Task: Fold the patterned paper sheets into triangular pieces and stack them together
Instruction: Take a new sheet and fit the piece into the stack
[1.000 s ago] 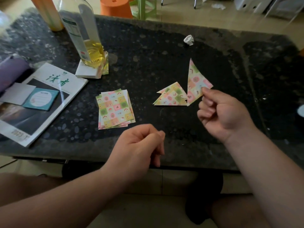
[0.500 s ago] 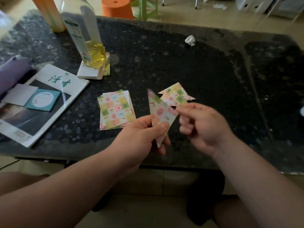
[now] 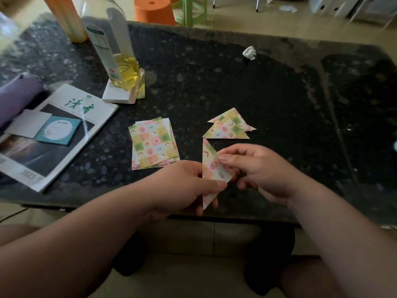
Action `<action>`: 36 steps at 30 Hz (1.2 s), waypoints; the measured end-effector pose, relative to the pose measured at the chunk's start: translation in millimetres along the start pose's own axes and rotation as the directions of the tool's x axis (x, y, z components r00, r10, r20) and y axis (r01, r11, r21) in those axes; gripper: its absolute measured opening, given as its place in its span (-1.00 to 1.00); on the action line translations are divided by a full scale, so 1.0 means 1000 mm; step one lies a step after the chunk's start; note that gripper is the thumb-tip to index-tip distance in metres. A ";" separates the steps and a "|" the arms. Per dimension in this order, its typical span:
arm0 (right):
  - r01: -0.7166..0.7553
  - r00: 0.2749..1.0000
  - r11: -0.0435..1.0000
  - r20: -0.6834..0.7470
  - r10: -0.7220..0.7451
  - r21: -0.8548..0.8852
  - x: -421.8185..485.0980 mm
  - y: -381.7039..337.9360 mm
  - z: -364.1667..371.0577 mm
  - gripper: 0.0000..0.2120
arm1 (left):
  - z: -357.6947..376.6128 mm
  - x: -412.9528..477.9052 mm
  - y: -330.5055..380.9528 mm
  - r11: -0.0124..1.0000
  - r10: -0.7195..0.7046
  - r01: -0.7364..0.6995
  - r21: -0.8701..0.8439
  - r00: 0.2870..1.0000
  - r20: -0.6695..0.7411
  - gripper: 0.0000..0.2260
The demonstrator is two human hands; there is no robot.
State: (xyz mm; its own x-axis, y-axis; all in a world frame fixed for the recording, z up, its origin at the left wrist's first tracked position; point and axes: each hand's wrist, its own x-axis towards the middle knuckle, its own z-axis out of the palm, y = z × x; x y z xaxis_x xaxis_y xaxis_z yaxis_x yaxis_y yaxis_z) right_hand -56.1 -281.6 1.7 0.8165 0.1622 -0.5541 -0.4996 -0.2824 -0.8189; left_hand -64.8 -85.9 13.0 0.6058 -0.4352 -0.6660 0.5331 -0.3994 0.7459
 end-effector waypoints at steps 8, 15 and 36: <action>-0.071 0.997 0.982 0.043 0.064 0.172 0.000 -0.003 -0.003 -0.90 | -0.009 0.006 0.000 0.994 0.013 -0.020 -0.107 0.998 -0.067 -0.71; -0.035 0.999 0.973 0.011 0.034 0.229 0.005 0.000 -0.002 -0.94 | -0.009 0.015 0.004 0.906 -0.080 -0.028 -0.423 0.969 -0.235 -0.78; -0.226 0.961 0.916 -0.078 0.265 0.331 0.010 -0.006 -0.019 -0.95 | -0.013 0.024 0.002 0.907 0.392 -0.243 0.343 0.785 -0.480 -0.89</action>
State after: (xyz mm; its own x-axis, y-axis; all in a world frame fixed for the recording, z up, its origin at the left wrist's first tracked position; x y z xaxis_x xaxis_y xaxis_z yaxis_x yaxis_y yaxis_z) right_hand -39.0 -295.9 3.8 0.6748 0.0069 -0.7380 -0.7379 0.0176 -0.6746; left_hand -41.4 -86.8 -2.0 0.9678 -0.1110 -0.2259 0.1339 -0.5328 0.8356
